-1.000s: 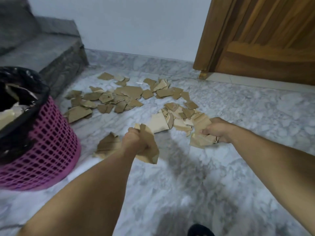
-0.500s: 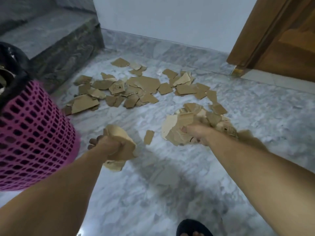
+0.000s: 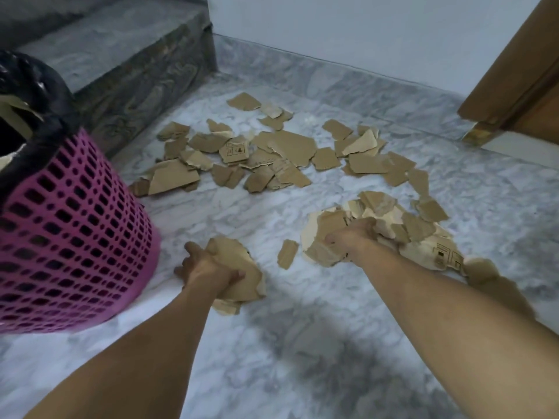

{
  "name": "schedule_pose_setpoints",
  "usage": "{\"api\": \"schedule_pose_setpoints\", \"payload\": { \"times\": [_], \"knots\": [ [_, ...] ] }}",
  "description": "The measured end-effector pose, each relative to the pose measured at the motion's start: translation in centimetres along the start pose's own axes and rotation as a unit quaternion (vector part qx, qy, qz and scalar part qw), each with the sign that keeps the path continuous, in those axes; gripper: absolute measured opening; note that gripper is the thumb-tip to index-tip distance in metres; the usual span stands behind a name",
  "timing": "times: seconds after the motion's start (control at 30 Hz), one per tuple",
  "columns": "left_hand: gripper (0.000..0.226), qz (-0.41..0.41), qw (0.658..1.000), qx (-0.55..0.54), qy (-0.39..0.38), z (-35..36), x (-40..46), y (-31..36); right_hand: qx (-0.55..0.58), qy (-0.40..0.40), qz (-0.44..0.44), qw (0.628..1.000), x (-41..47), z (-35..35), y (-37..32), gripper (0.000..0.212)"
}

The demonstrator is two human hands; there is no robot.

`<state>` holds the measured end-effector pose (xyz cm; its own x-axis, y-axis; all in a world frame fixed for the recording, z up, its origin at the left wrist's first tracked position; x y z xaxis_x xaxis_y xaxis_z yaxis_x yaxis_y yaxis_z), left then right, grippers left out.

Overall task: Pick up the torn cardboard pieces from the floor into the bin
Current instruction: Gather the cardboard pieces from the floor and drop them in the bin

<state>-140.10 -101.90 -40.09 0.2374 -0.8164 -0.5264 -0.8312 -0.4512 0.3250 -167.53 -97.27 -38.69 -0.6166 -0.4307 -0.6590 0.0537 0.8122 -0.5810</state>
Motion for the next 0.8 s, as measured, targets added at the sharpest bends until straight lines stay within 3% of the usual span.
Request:
{"api": "schedule_pose_setpoints", "payload": {
  "times": [0.17, 0.3, 0.37, 0.47, 0.6, 0.73, 0.8],
  "knots": [
    [0.098, 0.007, 0.999, -0.044, -0.022, -0.2, -0.3, -0.6, -0.087, -0.074, -0.066, 0.991, -1.9, 0.8, -0.2, 0.091],
    [0.08, 0.032, 0.994, -0.093, -0.042, -0.1, -1.4, -0.3, -0.175, -0.074, -0.114, 0.975, -3.7, 2.6, -0.4, 0.07],
    [0.074, 0.046, 0.993, -0.099, -0.046, 0.1, -2.1, -0.1, -0.204, -0.088, -0.143, 0.964, -4.5, 3.8, -0.2, 0.075],
    [0.069, 0.059, 0.992, -0.101, -0.043, 0.2, -2.8, 0.1, -0.198, -0.099, -0.169, 0.96, -5.2, 4.5, 0.3, 0.086],
    [0.066, 0.056, 0.992, -0.105, -0.042, 0.2, -3.3, -0.5, -0.171, -0.144, -0.142, 0.964, -5.7, 4.4, 1.4, 0.064],
    [0.064, 0.067, 0.992, -0.098, -0.036, 0.4, -4.1, -0.6, -0.154, -0.12, -0.14, 0.971, -6.9, 4.9, 2.4, 0.111],
    [0.065, 0.078, 0.992, -0.094, -0.04, 0.4, -4.4, -0.6, -0.178, -0.079, -0.153, 0.969, -7.6, 5.2, 2.6, 0.098]
  ]
}}
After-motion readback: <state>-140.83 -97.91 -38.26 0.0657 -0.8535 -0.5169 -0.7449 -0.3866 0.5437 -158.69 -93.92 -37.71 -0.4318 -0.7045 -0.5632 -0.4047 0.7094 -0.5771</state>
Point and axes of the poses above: each hand's wrist, its own x-axis towards the middle knuckle, its own z-axis out of the palm, y = z × x, the point moved 1 cm from there along x, towards the middle knuckle, and after that the axes turned 1 degree about -z, right-handed, at the moved point
